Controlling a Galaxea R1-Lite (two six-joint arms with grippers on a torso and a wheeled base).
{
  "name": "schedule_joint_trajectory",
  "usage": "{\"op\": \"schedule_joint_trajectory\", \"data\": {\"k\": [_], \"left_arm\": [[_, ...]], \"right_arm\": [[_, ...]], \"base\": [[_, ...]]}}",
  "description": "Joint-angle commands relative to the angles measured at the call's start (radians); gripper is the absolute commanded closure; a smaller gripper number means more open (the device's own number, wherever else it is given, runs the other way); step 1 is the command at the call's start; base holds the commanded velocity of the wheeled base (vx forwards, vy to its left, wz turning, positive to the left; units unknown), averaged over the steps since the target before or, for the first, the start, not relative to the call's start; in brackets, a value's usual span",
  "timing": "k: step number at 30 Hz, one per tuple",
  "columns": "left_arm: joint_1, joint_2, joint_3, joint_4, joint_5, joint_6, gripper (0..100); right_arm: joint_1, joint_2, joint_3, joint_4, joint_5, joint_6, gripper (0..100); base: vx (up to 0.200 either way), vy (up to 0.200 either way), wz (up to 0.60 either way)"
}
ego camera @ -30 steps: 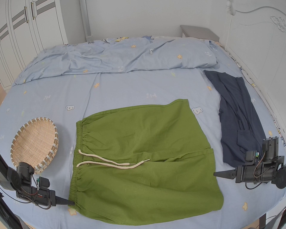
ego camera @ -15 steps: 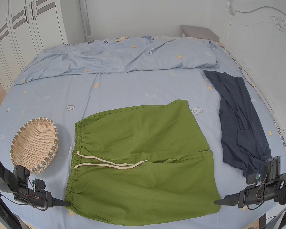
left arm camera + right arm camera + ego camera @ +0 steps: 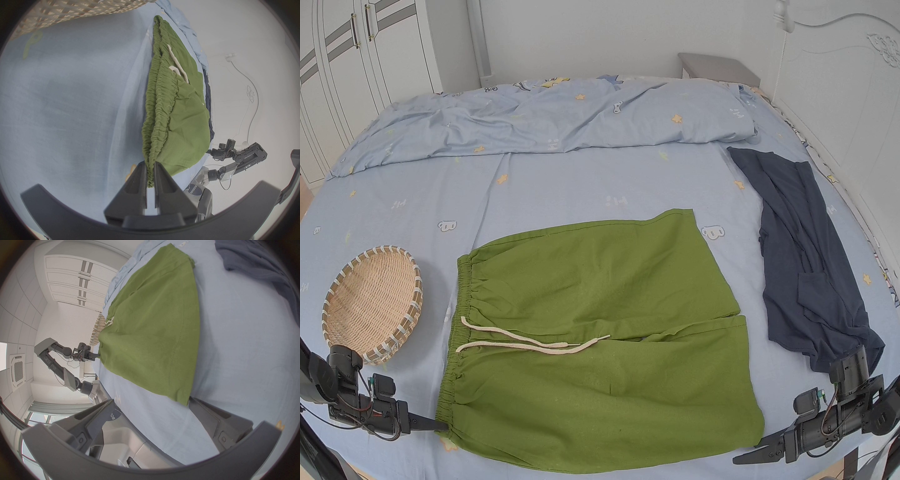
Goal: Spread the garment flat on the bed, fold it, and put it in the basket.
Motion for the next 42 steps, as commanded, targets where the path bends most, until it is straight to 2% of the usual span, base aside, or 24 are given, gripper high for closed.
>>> {"op": "schedule_joint_trajectory", "data": {"k": [1, 10, 18, 25, 26, 36, 42], "left_arm": [[-0.001, -0.001, 0.001, -0.001, 0.000, 0.000, 100], [-0.002, -0.001, -0.002, -0.001, 0.000, 0.000, 100], [-0.002, 0.001, -0.004, -0.001, 0.000, 0.000, 100], [-0.002, 0.001, -0.004, -0.001, 0.000, 0.000, 100], [-0.002, 0.001, -0.004, -0.001, 0.000, 0.000, 100], [0.004, 0.001, -0.004, 0.002, 0.000, 0.000, 100], [0.016, -0.010, 0.019, 0.013, 0.001, 0.000, 100]], "right_arm": [[0.002, 0.080, 0.018, -0.010, 0.001, -0.007, 0], [0.002, 0.153, -0.028, -0.044, 0.007, -0.001, 0], [0.002, 0.247, -0.042, -0.167, 0.010, 0.013, 0], [-0.006, 0.258, -0.039, -0.199, 0.010, 0.029, 0], [-0.011, 0.256, -0.034, -0.199, 0.012, 0.029, 100], [-0.018, 0.251, 0.018, -0.220, 0.012, 0.024, 100], [-0.060, 0.236, 0.018, -0.176, 0.014, 0.019, 100]], "base": [[0.000, 0.000, 0.00], [0.000, 0.000, 0.00], [0.000, 0.000, 0.00], [0.000, 0.000, 0.00], [0.000, 0.000, 0.00], [0.000, 0.000, 0.00], [0.000, 0.000, 0.00]]}}
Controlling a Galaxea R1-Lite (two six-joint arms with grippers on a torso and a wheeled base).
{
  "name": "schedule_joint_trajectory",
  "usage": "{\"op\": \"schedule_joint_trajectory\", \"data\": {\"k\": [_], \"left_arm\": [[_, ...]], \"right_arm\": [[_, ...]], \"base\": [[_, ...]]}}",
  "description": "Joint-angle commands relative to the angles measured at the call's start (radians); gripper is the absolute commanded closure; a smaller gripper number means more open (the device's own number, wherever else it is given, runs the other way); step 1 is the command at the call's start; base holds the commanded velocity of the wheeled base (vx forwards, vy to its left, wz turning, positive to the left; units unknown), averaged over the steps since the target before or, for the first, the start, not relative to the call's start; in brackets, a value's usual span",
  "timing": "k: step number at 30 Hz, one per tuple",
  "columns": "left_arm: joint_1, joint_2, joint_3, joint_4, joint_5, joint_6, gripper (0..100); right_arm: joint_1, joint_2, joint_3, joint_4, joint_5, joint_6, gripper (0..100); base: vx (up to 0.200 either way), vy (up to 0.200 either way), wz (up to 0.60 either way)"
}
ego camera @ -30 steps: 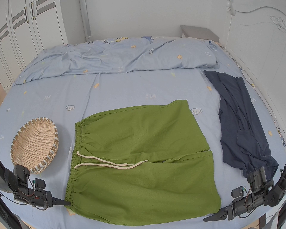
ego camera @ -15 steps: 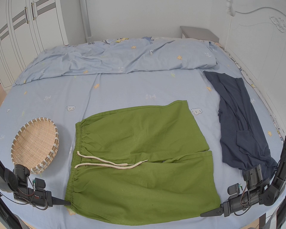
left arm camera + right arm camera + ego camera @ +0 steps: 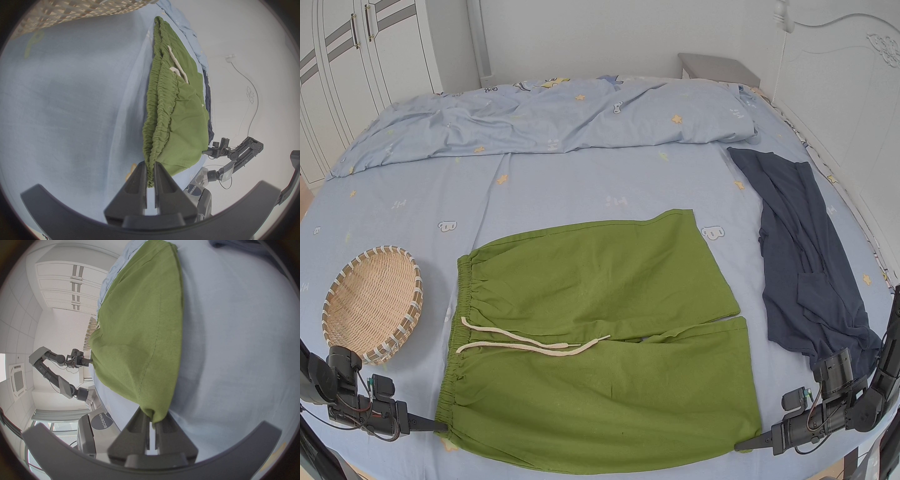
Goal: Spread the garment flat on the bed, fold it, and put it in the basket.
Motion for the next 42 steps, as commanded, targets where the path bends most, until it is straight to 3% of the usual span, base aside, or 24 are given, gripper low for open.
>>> {"op": "schedule_joint_trajectory", "data": {"k": [1, 6, 10, 11, 12, 16, 21, 24, 25, 28, 35, 42], "left_arm": [[0.010, -0.014, 0.021, 0.026, 0.003, 0.002, 100], [0.007, -0.086, -0.014, 0.154, 0.002, 0.005, 100], [0.004, -0.135, -0.078, 0.298, -0.003, 0.004, 100], [0.003, -0.175, -0.155, 0.450, -0.007, 0.004, 100], [0.003, -0.190, -0.190, 0.517, -0.009, 0.001, 100], [-0.007, -0.207, -0.310, 0.692, -0.010, -0.007, 100], [-0.010, -0.204, -0.419, 0.753, -0.010, -0.052, 100], [-0.017, -0.207, -0.471, 0.787, -0.010, -0.087, 100], [-0.051, -0.210, -0.578, 0.867, -0.012, -0.168, 100], [-0.080, -0.204, -0.695, 0.919, -0.012, -0.245, 100], [-0.160, -0.149, -0.896, 0.941, -0.012, -0.423, 100], [-0.182, -0.084, -1.025, 0.944, -0.010, -0.530, 100]], "right_arm": [[-0.019, -0.033, 0.019, 0.047, 0.006, -0.002, 100], [-0.005, -0.139, 0.019, 0.105, 0.063, 0.009, 100], [-0.004, -0.179, 0.014, 0.113, 0.069, 0.021, 100], [-0.004, -0.208, -0.007, 0.125, 0.068, 0.034, 100], [-0.004, -0.220, -0.026, 0.136, 0.066, 0.041, 100], [-0.001, -0.296, -0.141, 0.266, 0.064, 0.075, 100], [-0.001, -0.388, -0.385, 0.596, 0.064, 0.075, 100], [-0.002, -0.411, -0.480, 0.702, 0.063, 0.073, 100], [-0.011, -0.424, -0.622, 0.844, 0.063, 0.073, 100], [-0.013, -0.420, -0.782, 0.979, 0.063, 0.073, 100], [-0.014, -0.368, -1.093, 1.168, 0.063, 0.075, 100], [-0.017, -0.292, -1.330, 1.277, 0.061, 0.076, 100]], "base": [[0.000, 0.000, 0.00], [0.000, 0.000, 0.00], [0.000, 0.000, 0.00], [0.000, 0.000, 0.00], [0.000, 0.000, 0.00], [0.000, 0.000, 0.00], [0.000, 0.000, 0.00], [0.000, 0.000, 0.00], [0.000, 0.000, 0.00], [0.000, 0.000, 0.00], [0.000, 0.000, 0.00], [0.000, 0.000, 0.00]]}}
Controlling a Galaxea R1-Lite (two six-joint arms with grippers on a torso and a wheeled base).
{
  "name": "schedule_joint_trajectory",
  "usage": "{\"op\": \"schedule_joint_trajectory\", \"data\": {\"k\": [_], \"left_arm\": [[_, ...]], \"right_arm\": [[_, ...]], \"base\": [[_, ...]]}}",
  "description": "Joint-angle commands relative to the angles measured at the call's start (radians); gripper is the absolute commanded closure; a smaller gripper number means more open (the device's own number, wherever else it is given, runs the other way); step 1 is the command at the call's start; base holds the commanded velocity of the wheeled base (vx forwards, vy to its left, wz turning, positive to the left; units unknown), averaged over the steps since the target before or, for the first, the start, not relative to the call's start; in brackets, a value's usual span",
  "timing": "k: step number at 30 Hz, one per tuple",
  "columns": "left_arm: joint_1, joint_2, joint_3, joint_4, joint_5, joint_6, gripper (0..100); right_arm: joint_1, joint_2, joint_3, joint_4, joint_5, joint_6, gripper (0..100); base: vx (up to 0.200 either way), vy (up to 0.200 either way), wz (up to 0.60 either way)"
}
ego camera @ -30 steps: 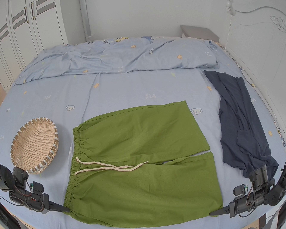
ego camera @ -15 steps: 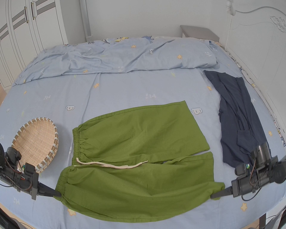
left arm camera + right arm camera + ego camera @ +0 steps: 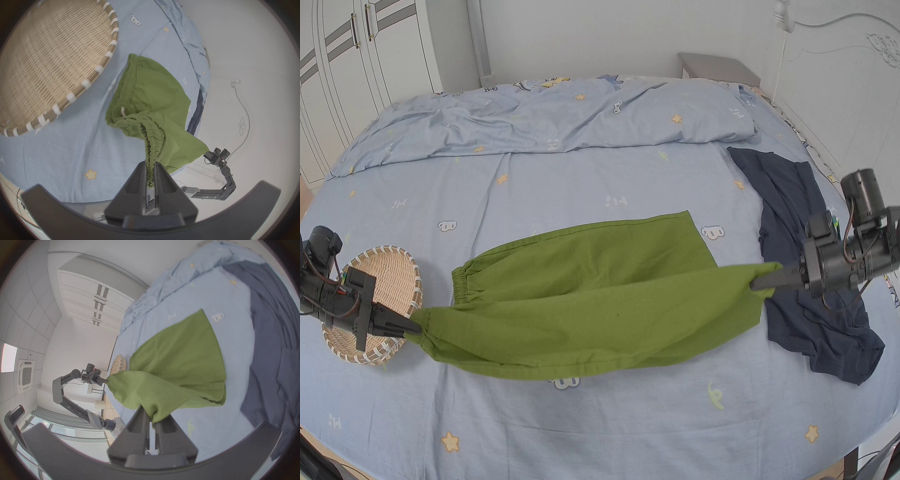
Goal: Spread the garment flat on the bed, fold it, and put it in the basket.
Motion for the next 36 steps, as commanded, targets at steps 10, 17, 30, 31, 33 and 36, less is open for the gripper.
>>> {"op": "schedule_joint_trajectory", "data": {"k": [10, 17, 30, 31, 33, 36], "left_arm": [[-0.049, 0.176, -0.339, 0.030, 0.013, -0.259, 100], [-0.035, 0.237, -0.412, 0.030, 0.015, -0.271, 100], [-0.036, 0.349, -0.567, 0.045, 0.018, -0.268, 100], [-0.038, 0.350, -0.568, 0.045, 0.018, -0.268, 100], [-0.039, 0.375, -0.599, 0.045, 0.018, -0.268, 100], [-0.042, 0.403, -0.642, 0.047, 0.018, -0.270, 100]], "right_arm": [[0.000, 0.227, -0.505, 0.214, -0.047, 0.004, 100], [-0.005, 0.284, -0.562, 0.199, -0.047, 0.004, 100], [-0.026, 0.429, -0.792, 0.196, -0.056, 0.006, 100], [-0.026, 0.431, -0.795, 0.196, -0.056, 0.006, 100], [-0.029, 0.465, -0.835, 0.194, -0.059, 0.006, 100], [-0.036, 0.505, -0.883, 0.202, -0.065, 0.006, 100]], "base": [[0.000, 0.000, 0.00], [0.000, 0.000, 0.00], [0.000, 0.000, 0.00], [0.000, 0.000, 0.00], [0.000, 0.000, 0.00], [0.000, 0.000, 0.00]]}}
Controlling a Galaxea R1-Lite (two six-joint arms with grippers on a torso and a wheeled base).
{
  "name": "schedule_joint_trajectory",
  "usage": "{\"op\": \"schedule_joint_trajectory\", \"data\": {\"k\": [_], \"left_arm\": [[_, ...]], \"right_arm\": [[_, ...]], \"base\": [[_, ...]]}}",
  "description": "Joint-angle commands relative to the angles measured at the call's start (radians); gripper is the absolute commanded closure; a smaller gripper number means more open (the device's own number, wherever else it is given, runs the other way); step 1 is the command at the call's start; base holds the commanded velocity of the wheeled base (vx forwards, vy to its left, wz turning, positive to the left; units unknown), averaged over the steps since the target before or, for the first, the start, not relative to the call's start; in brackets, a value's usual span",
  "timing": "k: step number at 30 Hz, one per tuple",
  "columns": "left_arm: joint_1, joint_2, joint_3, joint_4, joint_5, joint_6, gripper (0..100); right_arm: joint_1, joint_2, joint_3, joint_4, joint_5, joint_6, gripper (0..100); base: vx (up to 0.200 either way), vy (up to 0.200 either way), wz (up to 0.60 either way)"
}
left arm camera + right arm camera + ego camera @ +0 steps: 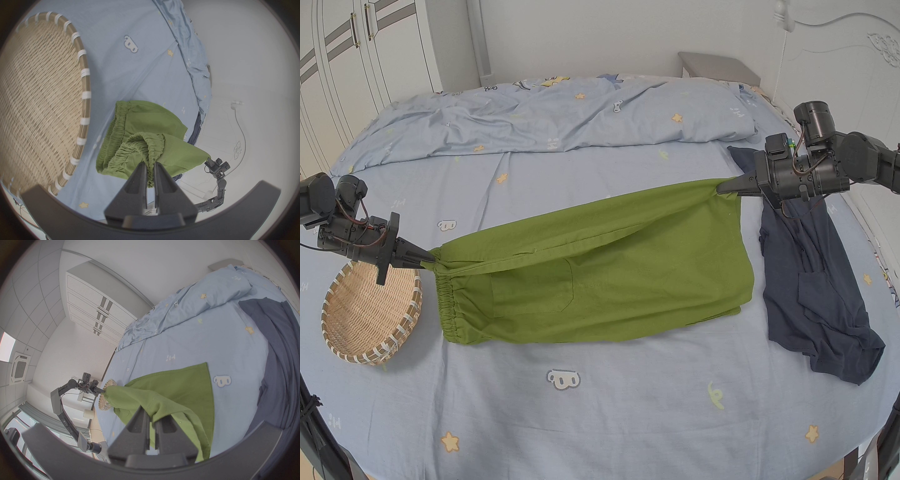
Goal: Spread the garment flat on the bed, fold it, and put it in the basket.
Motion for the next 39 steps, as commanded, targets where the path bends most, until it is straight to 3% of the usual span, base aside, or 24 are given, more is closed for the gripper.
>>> {"op": "schedule_joint_trajectory", "data": {"k": [1, 37, 38, 39], "left_arm": [[-0.006, 0.065, -0.064, 0.000, 0.001, -0.003, 100], [-0.019, 0.169, -0.162, -0.010, -0.001, -0.003, 100], [-0.019, 0.172, -0.167, -0.010, 0.001, -0.003, 100], [-0.019, 0.172, -0.167, -0.010, -0.001, -0.003, 100]], "right_arm": [[-0.010, 0.088, -0.070, 0.006, -0.010, 0.000, 100], [0.006, 0.192, -0.066, -0.025, -0.016, -0.002, 100], [0.008, 0.195, -0.067, -0.025, -0.016, -0.002, 0], [0.009, 0.197, -0.067, -0.025, -0.016, -0.002, 0]], "base": [[0.000, 0.000, 0.00], [0.000, 0.000, 0.00], [0.000, 0.000, 0.00], [0.000, 0.000, 0.00]]}}
